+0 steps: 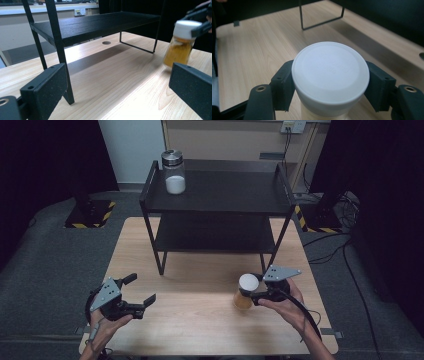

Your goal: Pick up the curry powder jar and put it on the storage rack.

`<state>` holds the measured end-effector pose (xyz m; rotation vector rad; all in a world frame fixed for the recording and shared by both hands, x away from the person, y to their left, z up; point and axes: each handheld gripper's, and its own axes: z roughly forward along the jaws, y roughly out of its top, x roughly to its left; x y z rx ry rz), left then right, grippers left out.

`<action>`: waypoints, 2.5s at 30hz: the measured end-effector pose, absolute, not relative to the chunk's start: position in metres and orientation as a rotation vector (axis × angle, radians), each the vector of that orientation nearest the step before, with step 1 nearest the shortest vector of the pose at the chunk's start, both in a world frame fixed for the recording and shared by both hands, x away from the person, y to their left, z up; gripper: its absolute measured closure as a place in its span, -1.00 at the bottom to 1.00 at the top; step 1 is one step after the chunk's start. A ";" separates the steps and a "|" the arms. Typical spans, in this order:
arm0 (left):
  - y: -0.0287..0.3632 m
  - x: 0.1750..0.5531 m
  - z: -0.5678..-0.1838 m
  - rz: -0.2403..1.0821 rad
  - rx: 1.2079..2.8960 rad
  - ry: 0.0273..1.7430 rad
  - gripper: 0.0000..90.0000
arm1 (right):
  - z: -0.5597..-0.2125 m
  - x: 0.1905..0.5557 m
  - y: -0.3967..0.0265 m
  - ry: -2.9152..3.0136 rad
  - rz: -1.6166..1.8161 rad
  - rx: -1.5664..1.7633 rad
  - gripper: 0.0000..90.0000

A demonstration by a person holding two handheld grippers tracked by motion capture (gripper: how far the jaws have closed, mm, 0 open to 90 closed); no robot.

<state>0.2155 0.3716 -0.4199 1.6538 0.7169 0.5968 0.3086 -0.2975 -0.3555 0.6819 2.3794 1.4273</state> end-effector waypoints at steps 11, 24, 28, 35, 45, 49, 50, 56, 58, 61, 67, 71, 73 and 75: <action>0.372 0.216 -0.420 0.596 1.651 0.715 -0.98 | -0.287 0.316 -0.301 2.376 1.462 0.579 -0.24; 0.372 0.216 -0.420 0.593 1.650 0.718 -0.98 | -0.203 0.328 -0.307 2.417 1.538 0.463 -0.25; 0.372 0.216 -0.420 0.592 1.650 0.718 -0.98 | -0.184 0.332 -0.306 2.432 1.545 0.445 -0.24; 0.372 0.216 -0.421 0.590 1.651 0.720 -0.98 | -0.161 0.339 -0.302 2.447 1.552 0.429 -0.24; 0.372 0.217 -0.421 0.586 1.651 0.721 -0.98 | -0.141 0.347 -0.301 2.443 1.568 0.469 -0.24; 0.371 0.217 -0.421 0.585 1.654 0.720 -0.98 | -0.127 0.348 -0.297 2.435 1.529 0.470 -0.24; 0.371 0.217 -0.421 0.585 1.653 0.719 -0.98 | -0.122 0.349 -0.295 2.433 1.514 0.470 -0.24; 0.372 0.217 -0.421 0.585 1.653 0.718 -0.98 | -0.095 0.354 -0.287 2.419 1.480 0.505 -0.24; 0.372 0.217 -0.421 0.584 1.652 0.717 -0.98 | -0.086 0.356 -0.284 2.408 1.479 0.516 -0.24; 0.372 0.217 -0.421 0.585 1.652 0.715 -0.98 | -0.073 0.359 -0.280 2.391 1.472 0.527 -0.24; 0.372 0.217 -0.420 0.584 1.653 0.713 -0.98 | -0.054 0.369 -0.271 2.362 1.446 0.579 -0.24; 0.372 0.217 -0.420 0.585 1.656 0.710 -0.98 | -0.048 0.377 -0.265 2.343 1.425 0.630 -0.24; 0.371 0.217 -0.420 0.584 1.656 0.710 -0.98 | -0.046 0.381 -0.261 2.324 1.412 0.664 -0.24; 0.371 0.218 -0.420 0.585 1.659 0.708 -0.98 | -0.044 0.385 -0.258 2.309 1.401 0.693 -0.24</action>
